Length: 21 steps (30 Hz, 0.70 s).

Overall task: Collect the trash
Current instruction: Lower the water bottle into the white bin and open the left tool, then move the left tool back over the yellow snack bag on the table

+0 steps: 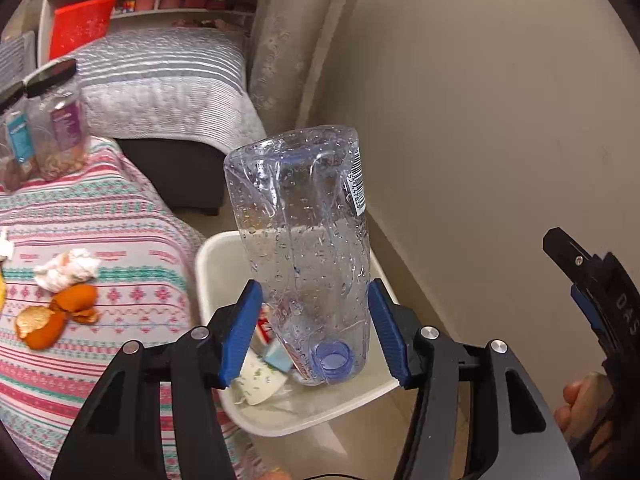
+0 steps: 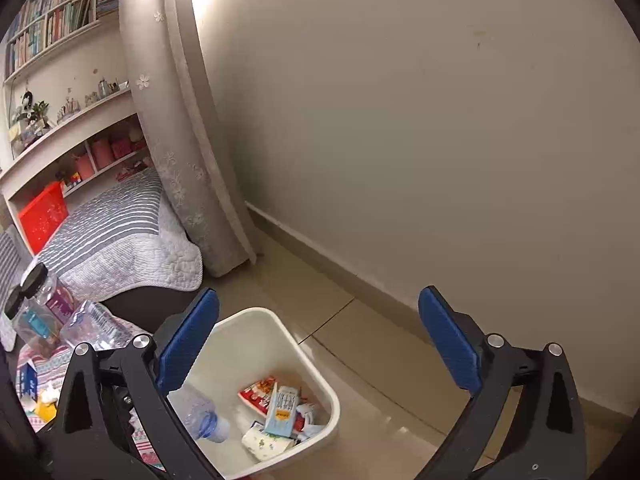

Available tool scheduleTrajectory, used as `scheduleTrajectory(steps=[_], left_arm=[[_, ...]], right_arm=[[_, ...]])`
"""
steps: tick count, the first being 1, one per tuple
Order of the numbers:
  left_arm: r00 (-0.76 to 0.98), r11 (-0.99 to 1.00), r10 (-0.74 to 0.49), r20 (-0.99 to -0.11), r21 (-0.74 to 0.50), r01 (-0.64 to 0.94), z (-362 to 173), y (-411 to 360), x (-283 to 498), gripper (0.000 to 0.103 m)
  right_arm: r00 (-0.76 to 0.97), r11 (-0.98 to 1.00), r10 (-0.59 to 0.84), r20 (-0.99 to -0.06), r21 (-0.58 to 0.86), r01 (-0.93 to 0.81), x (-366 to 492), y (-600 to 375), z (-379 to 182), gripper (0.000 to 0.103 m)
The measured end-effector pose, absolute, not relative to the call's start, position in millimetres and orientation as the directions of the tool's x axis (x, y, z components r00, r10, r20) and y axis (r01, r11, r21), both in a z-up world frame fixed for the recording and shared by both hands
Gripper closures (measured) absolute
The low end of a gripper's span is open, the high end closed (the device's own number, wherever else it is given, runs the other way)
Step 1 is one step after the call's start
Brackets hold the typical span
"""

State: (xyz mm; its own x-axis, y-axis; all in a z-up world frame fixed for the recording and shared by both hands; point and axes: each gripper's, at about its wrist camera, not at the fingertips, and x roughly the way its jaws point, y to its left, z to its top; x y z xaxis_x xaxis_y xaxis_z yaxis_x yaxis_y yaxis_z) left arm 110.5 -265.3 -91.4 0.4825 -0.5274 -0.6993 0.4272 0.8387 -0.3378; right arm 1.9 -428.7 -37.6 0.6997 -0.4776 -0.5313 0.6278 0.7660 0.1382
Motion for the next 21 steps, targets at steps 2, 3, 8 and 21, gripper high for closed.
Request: scheduleTrajectory(steps=[2,3,8,21], left_arm=[[0.462,0.832,-0.536,-0.706,-0.349,0.432,-93.7,-271.3,113.0,0.044],[0.459,0.831,-0.536,-0.708,-0.349,0.433,-93.4,-271.1,114.3,0.038],[0.507,0.859,-0.476,-0.719,-0.256,0.444,-76.0,-253.6,110.9,0.031],[0.707,0.963,-0.222,-0.672,-0.037,0.268,-31.1,-155.7,95.5,0.027]], right_arm=[[0.701,0.767,-0.479,-0.528,0.136,0.627,2.1,-427.9,-36.6,0.007],[0.703,0.769,-0.478,-0.526,0.136,0.624,3.0,-426.5,-36.1,0.007],[0.721,0.788,-0.467,-0.512,0.128,0.602,10.2,-413.2,-32.0,0.007],[0.772,0.874,-0.403,-0.492,0.043,0.483,44.8,-328.9,-30.3,0.007]])
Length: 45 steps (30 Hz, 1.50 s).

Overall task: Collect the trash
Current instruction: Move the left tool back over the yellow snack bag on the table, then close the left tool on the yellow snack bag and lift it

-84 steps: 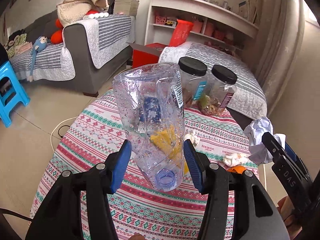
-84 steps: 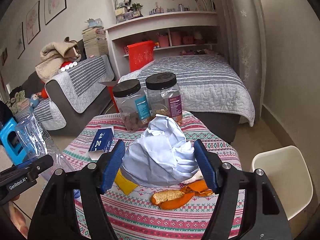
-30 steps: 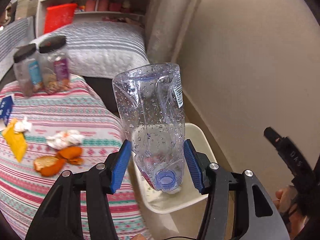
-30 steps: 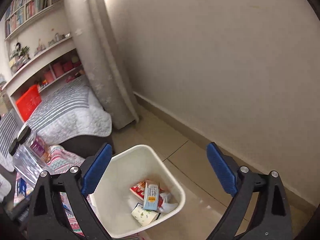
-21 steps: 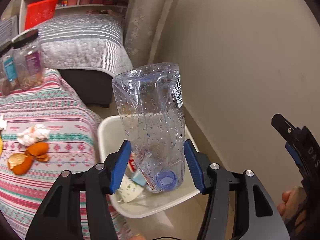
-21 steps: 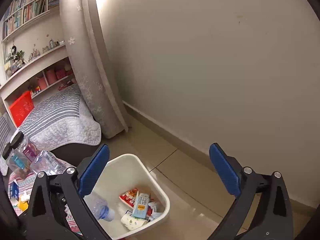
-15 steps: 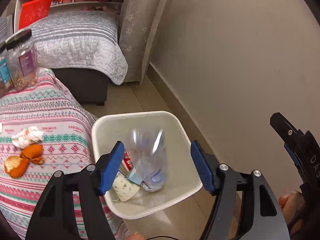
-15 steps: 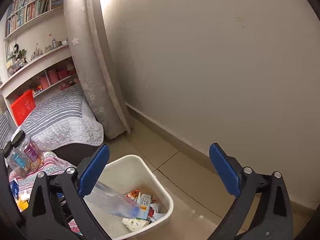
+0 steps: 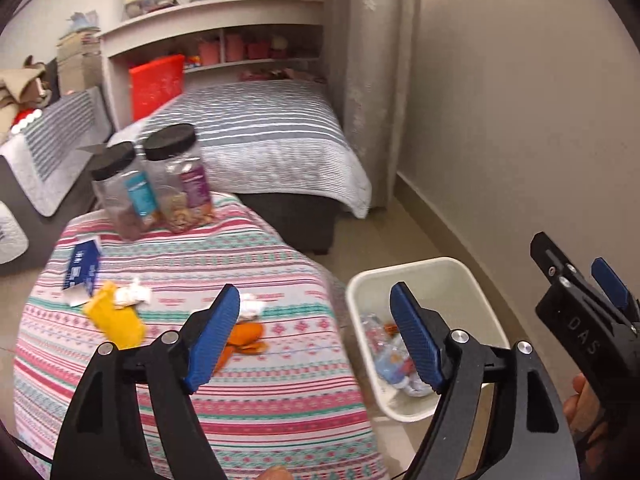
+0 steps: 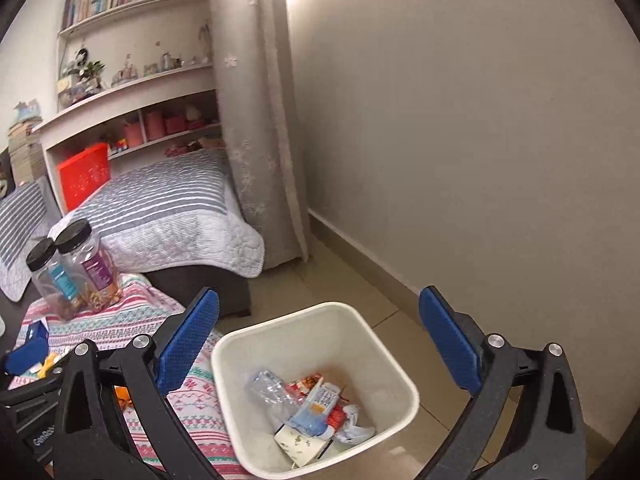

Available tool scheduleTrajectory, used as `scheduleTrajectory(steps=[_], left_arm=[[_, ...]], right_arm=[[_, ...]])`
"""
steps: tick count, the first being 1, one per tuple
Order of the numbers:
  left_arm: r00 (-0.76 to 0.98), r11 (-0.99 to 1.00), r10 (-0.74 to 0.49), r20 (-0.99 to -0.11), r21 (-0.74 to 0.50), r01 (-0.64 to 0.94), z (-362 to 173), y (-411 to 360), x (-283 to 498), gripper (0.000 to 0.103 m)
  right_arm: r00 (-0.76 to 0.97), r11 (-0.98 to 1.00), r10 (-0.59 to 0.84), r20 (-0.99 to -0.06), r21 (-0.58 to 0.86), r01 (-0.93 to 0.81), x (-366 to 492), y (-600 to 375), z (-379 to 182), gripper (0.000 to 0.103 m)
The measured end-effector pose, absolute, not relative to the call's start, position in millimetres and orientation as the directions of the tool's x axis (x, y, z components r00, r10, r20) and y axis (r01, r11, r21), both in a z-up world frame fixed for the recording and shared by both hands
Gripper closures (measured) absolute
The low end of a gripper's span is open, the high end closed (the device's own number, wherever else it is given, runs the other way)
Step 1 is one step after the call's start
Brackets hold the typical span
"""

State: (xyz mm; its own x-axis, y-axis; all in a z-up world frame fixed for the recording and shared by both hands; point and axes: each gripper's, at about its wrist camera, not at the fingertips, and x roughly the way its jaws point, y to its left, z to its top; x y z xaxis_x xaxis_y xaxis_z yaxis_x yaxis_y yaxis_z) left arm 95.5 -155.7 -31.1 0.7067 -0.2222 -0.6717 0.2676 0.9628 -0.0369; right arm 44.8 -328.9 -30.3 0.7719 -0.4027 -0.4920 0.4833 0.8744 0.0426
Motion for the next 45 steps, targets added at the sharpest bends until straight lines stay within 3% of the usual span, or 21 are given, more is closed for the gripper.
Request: scheduleTrajectory(steps=[17,28,32,43,45], left_arm=[[0.710,0.999,-0.033,-0.703,-0.003,0.043,-44.6,-45.8,118.5,0.027],[0.500,0.988,0.091,-0.861,0.014,-0.156,-117.0,22.3,184.6,0.027],[0.406,0.962,0.082,-0.910,-0.034,-0.271,-149.2,51.2,211.4,0.027],[0.304,0.939,0.095,-0.948,-0.017,-0.344,-200.6,69.1,249.7,0.026],[0.313,0.955,0.100,-0.945,0.003,-0.297,-200.3,64.1,247.3,0.032]], right_arm=[[0.796,0.946,-0.281,-0.536,-0.017,0.323,89.1,-228.8,-42.3,0.007],[0.764,0.971,-0.194,-0.615,-0.007,0.240,114.5,-194.6,-63.2,0.007],[0.756,0.974,-0.181,-0.629,-0.008,0.226,118.6,-194.4,-67.4,0.007],[0.692,0.981,-0.145,-0.707,-0.010,0.196,136.1,-195.3,-90.0,0.007],[0.669,0.984,-0.123,-0.733,-0.003,0.177,140.1,-193.4,-95.6,0.007]])
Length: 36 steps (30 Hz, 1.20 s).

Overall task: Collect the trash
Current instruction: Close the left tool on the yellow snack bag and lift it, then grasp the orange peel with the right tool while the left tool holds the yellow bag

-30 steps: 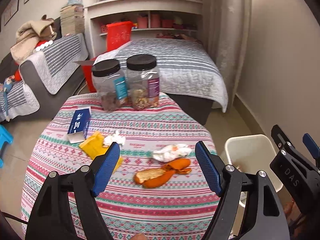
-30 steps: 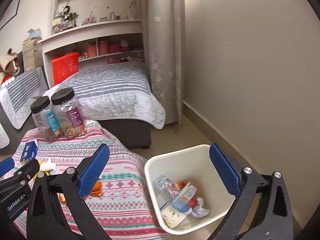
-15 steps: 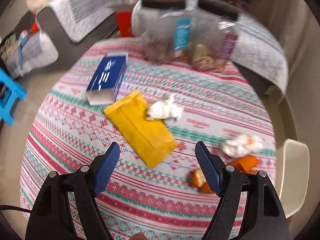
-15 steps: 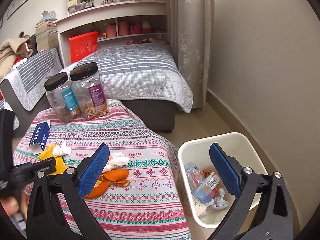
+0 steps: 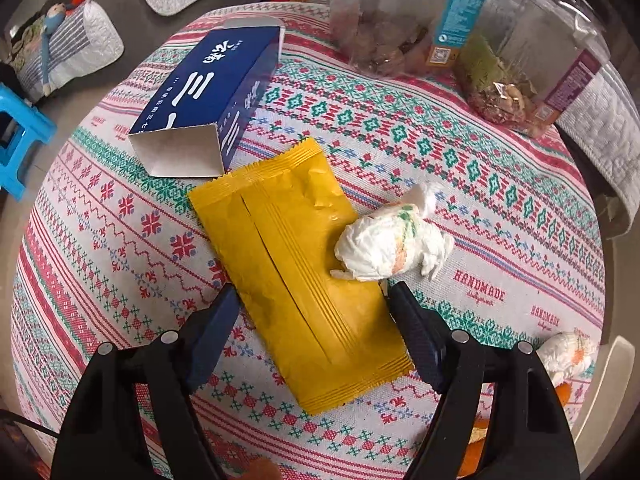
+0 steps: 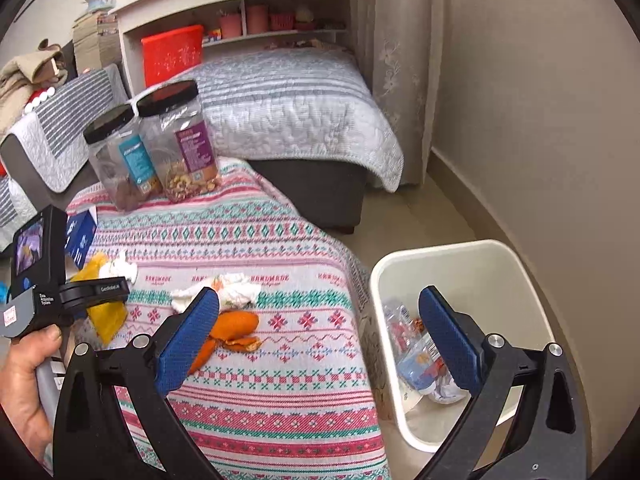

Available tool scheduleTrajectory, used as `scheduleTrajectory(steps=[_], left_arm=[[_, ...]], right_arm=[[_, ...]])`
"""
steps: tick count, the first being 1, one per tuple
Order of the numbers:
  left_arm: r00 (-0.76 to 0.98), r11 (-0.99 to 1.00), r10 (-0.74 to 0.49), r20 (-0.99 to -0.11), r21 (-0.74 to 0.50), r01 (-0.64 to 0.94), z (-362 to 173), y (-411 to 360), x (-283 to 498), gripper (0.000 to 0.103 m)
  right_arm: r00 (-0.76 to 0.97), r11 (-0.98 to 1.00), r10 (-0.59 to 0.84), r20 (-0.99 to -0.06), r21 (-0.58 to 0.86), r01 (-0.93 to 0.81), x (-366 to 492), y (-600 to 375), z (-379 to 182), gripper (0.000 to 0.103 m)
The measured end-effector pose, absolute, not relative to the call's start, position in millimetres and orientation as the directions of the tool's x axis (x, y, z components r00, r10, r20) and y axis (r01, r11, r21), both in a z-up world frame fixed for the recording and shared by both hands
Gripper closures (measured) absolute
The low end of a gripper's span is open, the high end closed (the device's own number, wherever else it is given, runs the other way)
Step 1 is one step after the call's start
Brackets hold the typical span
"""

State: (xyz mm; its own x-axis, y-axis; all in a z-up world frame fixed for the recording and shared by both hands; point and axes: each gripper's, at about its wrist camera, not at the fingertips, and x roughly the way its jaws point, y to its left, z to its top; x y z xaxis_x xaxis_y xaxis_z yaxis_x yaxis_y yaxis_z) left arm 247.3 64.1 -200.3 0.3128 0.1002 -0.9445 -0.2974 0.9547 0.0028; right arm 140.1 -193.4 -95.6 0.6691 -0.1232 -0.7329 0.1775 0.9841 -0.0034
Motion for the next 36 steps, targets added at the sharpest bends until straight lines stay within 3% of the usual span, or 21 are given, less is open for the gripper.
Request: scheduleTrajectory(steps=[1,3,5,6,14,20,27,29,31,32,36], left_arm=[[0.322,0.964,0.098,-0.942,0.009,-0.267,-199.2,62.3,245.0,0.037],[0.338,0.977,0.095,-0.936,0.023,-0.211,-196.1,59.3,237.9,0.064],[0.334,0.984,0.086,-0.939,0.027,-0.177,-192.3,57.8,228.9,0.080],[0.330,0.985,0.083,-0.940,0.028,-0.168,-190.9,57.7,224.5,0.083],[0.403,0.997,0.047,-0.914,0.021,-0.069,-145.7,48.4,164.4,0.084],[0.477,0.994,-0.026,-0.879,-0.075,-0.085,-97.0,71.4,142.8,0.084],[0.520,0.991,-0.051,-0.852,-0.106,-0.077,-77.5,93.7,131.2,0.084],[0.520,0.992,-0.052,-0.853,-0.104,-0.072,-78.1,96.8,129.5,0.084],[0.520,0.993,-0.048,-0.853,-0.098,-0.069,-77.9,98.7,127.8,0.084],[0.522,0.993,-0.045,-0.852,-0.095,-0.068,-78.3,100.8,127.0,0.084],[0.527,0.993,-0.042,-0.849,-0.094,-0.073,-77.6,106.5,123.5,0.084]], right_arm=[[0.657,0.986,-0.104,-0.746,0.011,0.168,142.3,-192.2,-99.1,0.007],[0.627,0.987,-0.047,-0.777,0.061,0.149,146.4,-189.2,-107.6,0.007],[0.593,0.986,-0.006,-0.806,0.093,0.136,150.5,-183.1,-117.9,0.007],[0.577,0.986,0.006,-0.817,0.101,0.133,152.1,-179.8,-122.8,0.007],[0.483,0.980,0.100,-0.870,0.170,0.103,153.1,-139.6,-158.2,0.007],[0.451,0.969,0.124,-0.884,0.205,0.136,162.1,-114.5,-178.0,0.007],[0.470,0.948,0.152,-0.870,0.262,0.179,173.4,-103.9,-192.0,0.014],[0.499,0.950,0.142,-0.855,0.260,0.174,174.2,-101.7,-191.4,0.031],[0.504,0.963,0.125,-0.854,0.226,0.144,174.3,-97.6,-190.9,0.068],[0.498,0.965,0.142,-0.856,0.230,0.121,173.9,-95.8,-192.1,0.080],[0.496,0.962,0.187,-0.848,0.261,0.084,168.0,-95.8,-189.2,0.088]])
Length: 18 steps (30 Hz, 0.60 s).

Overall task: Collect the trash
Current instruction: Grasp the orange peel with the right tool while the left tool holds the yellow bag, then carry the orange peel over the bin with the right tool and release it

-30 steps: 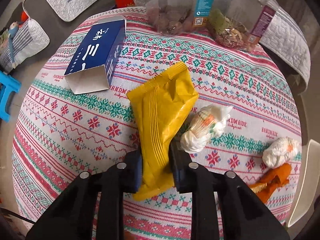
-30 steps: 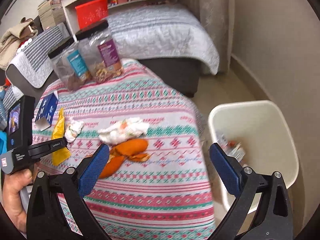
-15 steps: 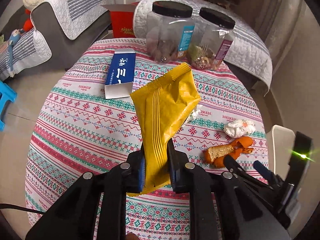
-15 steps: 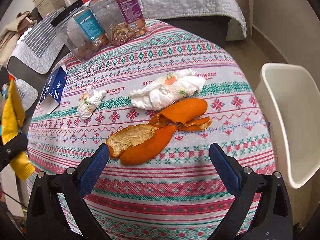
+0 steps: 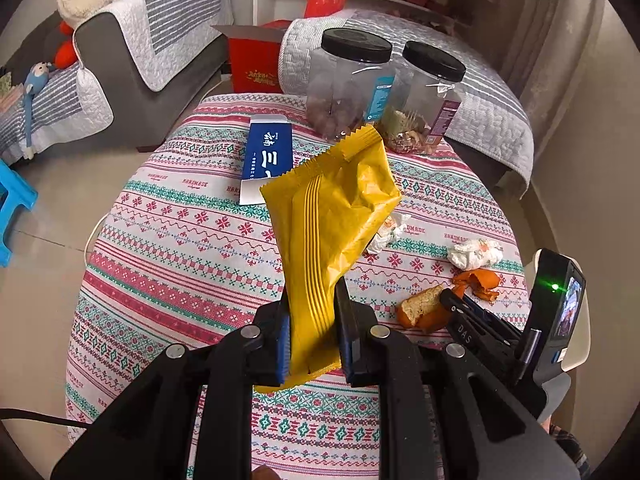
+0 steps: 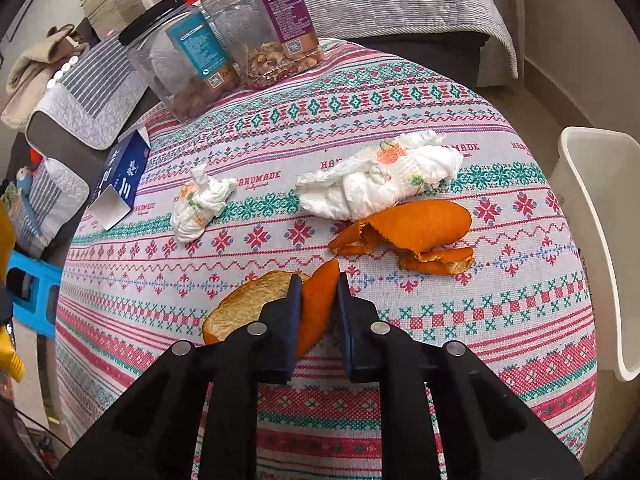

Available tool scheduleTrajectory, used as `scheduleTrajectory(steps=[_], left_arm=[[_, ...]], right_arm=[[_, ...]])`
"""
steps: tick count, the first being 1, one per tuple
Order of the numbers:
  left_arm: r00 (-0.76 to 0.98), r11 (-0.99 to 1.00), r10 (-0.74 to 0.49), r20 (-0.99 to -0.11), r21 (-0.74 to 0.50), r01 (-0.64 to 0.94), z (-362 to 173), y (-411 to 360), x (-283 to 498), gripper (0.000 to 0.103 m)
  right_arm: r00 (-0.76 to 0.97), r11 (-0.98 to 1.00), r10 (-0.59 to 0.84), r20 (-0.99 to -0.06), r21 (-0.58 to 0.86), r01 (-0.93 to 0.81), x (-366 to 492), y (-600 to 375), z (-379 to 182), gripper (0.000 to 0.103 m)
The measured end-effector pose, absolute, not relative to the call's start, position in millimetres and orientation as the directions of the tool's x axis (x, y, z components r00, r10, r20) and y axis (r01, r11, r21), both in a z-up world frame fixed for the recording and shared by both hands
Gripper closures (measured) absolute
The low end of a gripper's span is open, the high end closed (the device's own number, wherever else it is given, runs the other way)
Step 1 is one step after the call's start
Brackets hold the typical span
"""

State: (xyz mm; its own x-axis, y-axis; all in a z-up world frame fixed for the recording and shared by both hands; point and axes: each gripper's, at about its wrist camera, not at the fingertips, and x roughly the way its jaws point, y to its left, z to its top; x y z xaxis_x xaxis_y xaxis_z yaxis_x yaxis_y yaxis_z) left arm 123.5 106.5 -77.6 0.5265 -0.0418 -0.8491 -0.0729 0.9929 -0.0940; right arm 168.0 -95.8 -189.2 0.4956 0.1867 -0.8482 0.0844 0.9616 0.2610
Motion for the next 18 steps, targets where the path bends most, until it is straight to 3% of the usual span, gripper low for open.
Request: scheduleTrajectory(steps=[7,18], left_arm=[[0.547,0.991,-0.045,-0.836,-0.107,-0.082,-70.9,111.7,119.7,0.084],[0.606,0.990,-0.052,-0.794,-0.121,-0.073,-58.7,97.1,111.7,0.084]], right_arm=[[0.577,0.968,0.220,-0.787,0.247,-0.031,145.0,-92.1,-145.7,0.090],[0.720,0.981,0.189,-0.668,0.105,-0.161,115.2,-91.8,-90.1,0.091]])
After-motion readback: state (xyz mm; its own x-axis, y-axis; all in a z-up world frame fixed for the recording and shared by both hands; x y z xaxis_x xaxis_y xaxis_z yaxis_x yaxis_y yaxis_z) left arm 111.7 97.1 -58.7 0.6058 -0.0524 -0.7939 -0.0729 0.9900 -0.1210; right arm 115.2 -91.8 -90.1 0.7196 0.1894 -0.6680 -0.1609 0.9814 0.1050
